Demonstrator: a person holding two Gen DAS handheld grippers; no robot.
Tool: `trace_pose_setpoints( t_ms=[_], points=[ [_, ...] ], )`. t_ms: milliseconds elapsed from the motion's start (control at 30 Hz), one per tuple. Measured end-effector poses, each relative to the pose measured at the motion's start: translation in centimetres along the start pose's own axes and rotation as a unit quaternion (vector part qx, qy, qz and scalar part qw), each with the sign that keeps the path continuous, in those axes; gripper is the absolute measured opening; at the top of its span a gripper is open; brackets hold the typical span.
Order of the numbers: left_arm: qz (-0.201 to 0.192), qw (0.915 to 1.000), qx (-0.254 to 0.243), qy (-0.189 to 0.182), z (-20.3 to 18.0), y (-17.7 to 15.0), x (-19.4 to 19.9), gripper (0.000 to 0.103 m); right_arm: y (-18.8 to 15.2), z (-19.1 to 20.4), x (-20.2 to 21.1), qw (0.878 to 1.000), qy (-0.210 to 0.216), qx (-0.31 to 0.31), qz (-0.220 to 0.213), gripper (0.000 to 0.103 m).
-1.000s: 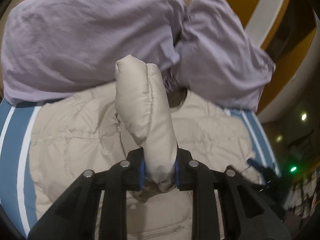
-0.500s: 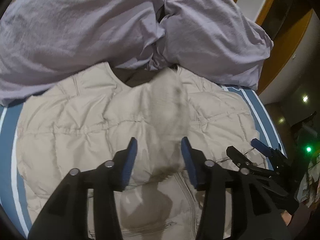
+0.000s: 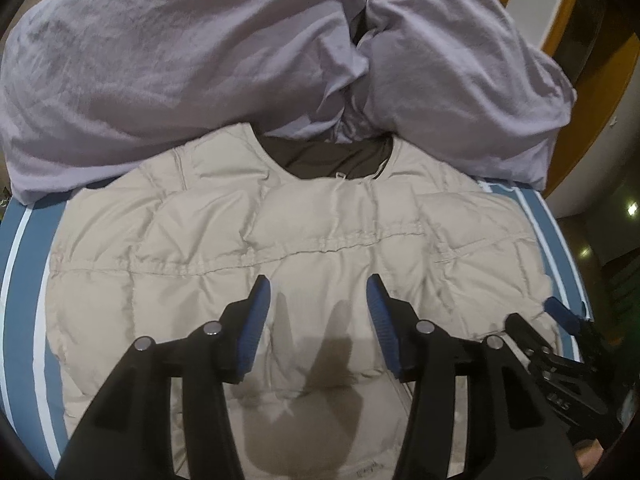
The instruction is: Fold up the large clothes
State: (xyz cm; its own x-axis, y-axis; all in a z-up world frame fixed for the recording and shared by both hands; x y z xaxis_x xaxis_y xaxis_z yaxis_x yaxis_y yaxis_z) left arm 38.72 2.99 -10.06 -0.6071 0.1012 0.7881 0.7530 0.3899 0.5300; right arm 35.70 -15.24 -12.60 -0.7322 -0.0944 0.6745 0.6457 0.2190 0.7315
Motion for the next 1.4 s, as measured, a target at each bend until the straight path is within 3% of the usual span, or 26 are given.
trace_pose_setpoints(
  t_ms=[467,800,1133,1400],
  points=[
    [0.026,0.9987,-0.027,0.035,-0.9,-2.8,-5.5,0.055,-0.2,-0.4,-1.4,1.000,-0.005,0.003,0.012,0.096],
    [0.026,0.9977,-0.039,0.048,-0.7,-3.1,-7.0,0.055,-0.6,-0.2,-2.3,1.000,-0.008,0.004,0.027,0.096],
    [0.004,0.9993,-0.016,0.034,1.2,-3.6,-2.7,0.064,-1.3,0.4,-1.2,0.999,-0.001,0.003,0.031,0.096],
    [-0.033,0.9978,0.022,0.052,7.2,-5.9,3.6,0.076,-3.6,0.4,1.5,0.999,0.007,0.013,0.035,0.096]
  ],
)
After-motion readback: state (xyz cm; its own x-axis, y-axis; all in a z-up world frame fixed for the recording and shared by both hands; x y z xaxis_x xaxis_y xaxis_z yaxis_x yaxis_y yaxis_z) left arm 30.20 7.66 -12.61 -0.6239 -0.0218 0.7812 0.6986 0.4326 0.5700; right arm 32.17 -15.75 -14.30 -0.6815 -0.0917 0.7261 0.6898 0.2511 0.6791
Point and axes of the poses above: each gripper's, at about its wrist camera, not at the fingertips, and x roughly against the way its jaws point, z to its left, y to its top, the point moved 10 cm from there along -x, roughly the way its jaws point, and after that the axes turned 13 degrees about x, right-handed, at the moved point
